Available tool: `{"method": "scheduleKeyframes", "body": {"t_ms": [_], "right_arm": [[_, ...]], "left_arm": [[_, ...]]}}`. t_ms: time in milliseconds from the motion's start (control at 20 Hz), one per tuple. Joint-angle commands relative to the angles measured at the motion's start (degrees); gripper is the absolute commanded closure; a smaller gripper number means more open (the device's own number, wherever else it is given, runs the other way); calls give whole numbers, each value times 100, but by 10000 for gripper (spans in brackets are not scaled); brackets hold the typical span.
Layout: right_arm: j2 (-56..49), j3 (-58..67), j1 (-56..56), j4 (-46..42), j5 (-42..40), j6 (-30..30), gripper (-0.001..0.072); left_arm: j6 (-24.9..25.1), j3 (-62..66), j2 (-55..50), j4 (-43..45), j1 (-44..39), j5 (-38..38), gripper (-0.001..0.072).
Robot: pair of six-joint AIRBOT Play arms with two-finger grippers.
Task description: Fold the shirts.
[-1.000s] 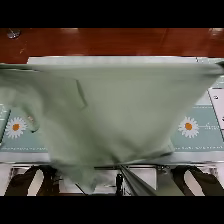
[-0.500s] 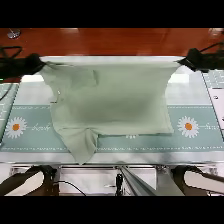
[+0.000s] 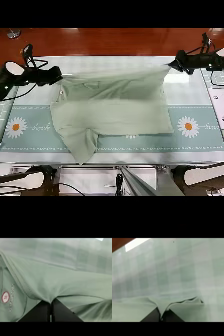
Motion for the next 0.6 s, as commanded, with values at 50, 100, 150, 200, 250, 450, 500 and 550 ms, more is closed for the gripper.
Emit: {"method": "scheduleKeyframes", "body": {"t_ms": [50, 100, 150, 200, 250, 450, 500, 550], "right_arm": [[-50, -35, -317, -767, 1480, -393, 682], [-50, -155, -304, -1010, 1510, -323, 682], [-50, -339, -267, -1117, 1475, -223, 682], [-50, -549, -221, -1088, 1303, -170, 683], [-50, -723, -153, -1073, 1172, -155, 682], [-50, -1014, 76, -1097, 804, 7, 543], [-42, -999, 87, -1088, 846, 125, 164], [-28, -942, 52, -1123, 984, 131, 92]], "left_arm": [[507, -31, -155, 308, 437, -1700, 685], [511, -144, -219, 304, 446, -1731, 685], [564, -273, -293, 304, 422, -1707, 685], [638, -391, -393, 302, 391, -1685, 685], [634, -461, -485, 304, 363, -1692, 685], [339, -501, -629, 286, 304, -1792, 546], [262, -448, -623, 306, 321, -1945, 152], [260, -308, -619, 428, 369, -2286, 0]]}}
